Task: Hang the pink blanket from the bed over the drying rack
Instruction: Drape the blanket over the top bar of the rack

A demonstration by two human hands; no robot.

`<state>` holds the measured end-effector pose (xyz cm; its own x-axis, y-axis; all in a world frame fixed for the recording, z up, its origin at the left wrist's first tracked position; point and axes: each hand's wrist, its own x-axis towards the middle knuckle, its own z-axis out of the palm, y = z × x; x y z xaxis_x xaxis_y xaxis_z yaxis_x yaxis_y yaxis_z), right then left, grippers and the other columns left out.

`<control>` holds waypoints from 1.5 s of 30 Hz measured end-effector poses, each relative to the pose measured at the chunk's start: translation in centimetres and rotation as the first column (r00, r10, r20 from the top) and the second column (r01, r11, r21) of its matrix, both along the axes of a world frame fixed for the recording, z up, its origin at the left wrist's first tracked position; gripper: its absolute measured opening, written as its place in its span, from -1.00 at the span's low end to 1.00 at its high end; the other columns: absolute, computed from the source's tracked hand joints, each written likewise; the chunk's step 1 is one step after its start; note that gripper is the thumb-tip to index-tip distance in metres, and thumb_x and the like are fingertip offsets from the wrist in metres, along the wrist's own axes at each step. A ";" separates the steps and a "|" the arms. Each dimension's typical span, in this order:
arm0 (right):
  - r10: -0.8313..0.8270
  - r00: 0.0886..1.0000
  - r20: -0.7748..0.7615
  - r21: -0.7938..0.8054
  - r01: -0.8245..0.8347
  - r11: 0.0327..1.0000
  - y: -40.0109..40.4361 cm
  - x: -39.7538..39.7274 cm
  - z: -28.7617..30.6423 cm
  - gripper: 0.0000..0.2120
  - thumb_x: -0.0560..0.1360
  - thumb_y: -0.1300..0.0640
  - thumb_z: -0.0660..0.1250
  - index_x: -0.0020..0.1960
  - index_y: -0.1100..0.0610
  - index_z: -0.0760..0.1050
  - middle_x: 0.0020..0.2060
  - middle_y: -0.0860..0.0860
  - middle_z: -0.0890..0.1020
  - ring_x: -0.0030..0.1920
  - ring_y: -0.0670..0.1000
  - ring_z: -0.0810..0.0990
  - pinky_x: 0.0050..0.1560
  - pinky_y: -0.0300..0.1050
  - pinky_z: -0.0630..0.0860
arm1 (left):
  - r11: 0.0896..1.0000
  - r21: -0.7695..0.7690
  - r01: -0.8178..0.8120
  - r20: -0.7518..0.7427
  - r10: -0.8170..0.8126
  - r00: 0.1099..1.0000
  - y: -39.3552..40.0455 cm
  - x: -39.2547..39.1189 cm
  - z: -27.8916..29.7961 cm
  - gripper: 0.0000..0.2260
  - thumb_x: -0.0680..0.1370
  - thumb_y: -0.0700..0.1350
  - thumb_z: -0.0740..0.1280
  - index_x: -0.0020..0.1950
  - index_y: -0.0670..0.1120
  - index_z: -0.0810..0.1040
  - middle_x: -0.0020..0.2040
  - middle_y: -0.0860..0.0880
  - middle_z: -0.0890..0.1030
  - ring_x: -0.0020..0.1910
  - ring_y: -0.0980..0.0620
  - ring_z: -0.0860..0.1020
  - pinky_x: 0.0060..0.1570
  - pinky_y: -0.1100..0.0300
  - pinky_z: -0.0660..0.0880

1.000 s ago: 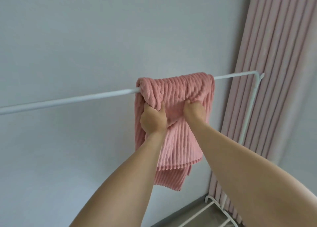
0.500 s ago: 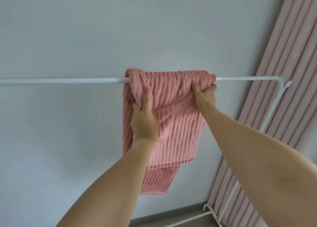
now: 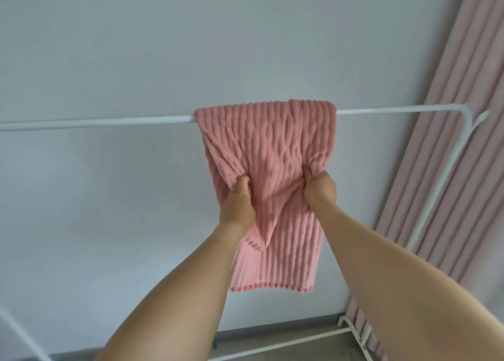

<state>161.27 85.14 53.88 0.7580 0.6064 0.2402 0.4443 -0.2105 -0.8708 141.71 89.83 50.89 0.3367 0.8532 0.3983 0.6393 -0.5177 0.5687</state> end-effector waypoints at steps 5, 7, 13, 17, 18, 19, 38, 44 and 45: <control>0.023 0.989 -0.146 0.111 -0.007 0.994 -1.4 0.7 1.2 -0.44 0.49 -0.20 0.35 0.26 0.21 0.37 0.09 0.09 0.57 0.14 0.17 0.57 0.00 -0.10 0.40 | 0.955 0.180 -0.234 0.069 0.225 0.972 0.0 -1.2 0.8 -0.48 0.49 -0.03 0.35 0.42 0.04 0.30 0.23 -0.31 0.42 0.12 -0.34 0.48 0.12 -0.16 0.48; -0.014 0.985 -0.174 0.251 0.058 0.966 -1.3 1.1 4.3 -0.25 0.40 -0.26 0.35 0.38 0.20 0.27 0.20 0.09 0.54 0.22 0.17 0.54 0.18 0.01 0.47 | 0.867 0.328 -0.376 0.252 0.303 0.919 0.1 -1.0 3.8 -0.47 0.48 0.03 0.36 0.43 0.01 0.34 0.35 -0.34 0.35 0.29 -0.36 0.38 0.23 -0.21 0.40; -0.147 0.988 -0.051 0.255 0.155 0.954 1.6 2.6 13.4 -0.23 0.47 -0.30 0.26 0.45 0.20 0.21 0.32 0.19 0.45 0.32 0.24 0.43 0.33 0.15 0.37 | 0.749 0.530 -0.397 0.268 0.296 0.917 0.7 0.9 14.2 -0.58 0.52 -0.06 0.30 0.40 0.02 0.45 0.50 -0.26 0.25 0.48 -0.31 0.20 0.43 -0.24 0.17; -0.052 0.996 -0.075 0.083 0.058 0.995 2.5 4.0 14.1 -0.35 0.53 -0.24 0.23 0.35 0.28 0.34 0.23 0.21 0.53 0.23 0.25 0.51 0.16 -0.01 0.44 | 0.808 0.468 -0.357 -0.039 0.423 0.905 3.0 0.5 17.2 -0.64 0.58 0.01 0.11 0.32 0.03 0.52 0.35 -0.18 0.48 0.45 -0.28 0.24 0.46 -0.31 -0.01; -0.003 0.999 -0.042 0.058 0.005 0.998 2.8 4.1 14.0 -0.44 0.58 -0.17 0.22 0.30 0.29 0.42 0.18 0.22 0.57 0.19 0.24 0.55 0.07 -0.05 0.44 | 0.828 0.420 -0.371 -0.104 0.450 0.887 3.5 0.4 17.5 -0.63 0.58 0.04 0.06 0.26 0.02 0.54 0.27 -0.16 0.53 0.39 -0.28 0.30 0.44 -0.34 -0.01; 0.019 1.000 0.001 0.054 -0.019 0.998 3.2 4.2 14.1 -0.52 0.60 -0.12 0.21 0.24 0.30 0.48 0.14 0.22 0.60 0.16 0.24 0.57 0.02 -0.07 0.43 | 0.839 0.385 -0.385 -0.148 0.468 0.871 3.8 0.3 17.6 -0.61 0.59 0.05 0.02 0.22 0.00 0.55 0.21 -0.16 0.55 0.33 -0.28 0.35 0.41 -0.36 0.00; -0.409 0.905 0.120 0.130 0.394 0.910 0.9 12.6 13.2 -0.40 0.62 -0.19 0.05 0.35 0.33 0.30 0.27 0.30 0.46 0.28 0.32 0.43 0.28 0.17 0.35 | 0.728 0.528 -0.437 0.220 0.380 0.898 6.1 5.9 15.7 -0.73 0.62 -0.01 0.17 0.20 -0.09 0.53 0.18 -0.18 0.49 0.22 -0.21 0.39 0.23 -0.13 0.27; -0.246 0.968 0.050 0.087 0.242 0.966 2.4 10.0 10.0 -0.32 0.56 -0.31 0.05 0.28 0.28 0.39 0.19 0.22 0.54 0.18 0.27 0.52 0.17 0.10 0.43 | 0.806 0.220 -0.550 0.727 0.240 0.643 3.8 6.7 12.6 -0.62 0.52 -0.14 0.26 0.31 -0.23 0.40 0.26 -0.24 0.37 0.22 -0.23 0.36 0.15 0.00 0.35; -0.256 0.965 0.066 0.103 0.248 0.963 2.6 9.4 9.7 -0.39 0.58 -0.26 0.08 0.25 0.28 0.38 0.17 0.22 0.54 0.16 0.27 0.53 0.12 0.09 0.44 | 0.839 0.125 -0.530 0.812 0.220 0.540 3.5 6.7 12.9 -0.66 0.55 -0.15 0.22 0.29 -0.25 0.41 0.23 -0.24 0.39 0.19 -0.24 0.41 0.15 0.02 0.38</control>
<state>170.70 87.73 63.56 0.8602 0.3702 0.3507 0.4543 -0.2439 -0.8568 148.39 93.30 63.81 -0.5305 0.5914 0.6073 0.2480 -0.5768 0.7784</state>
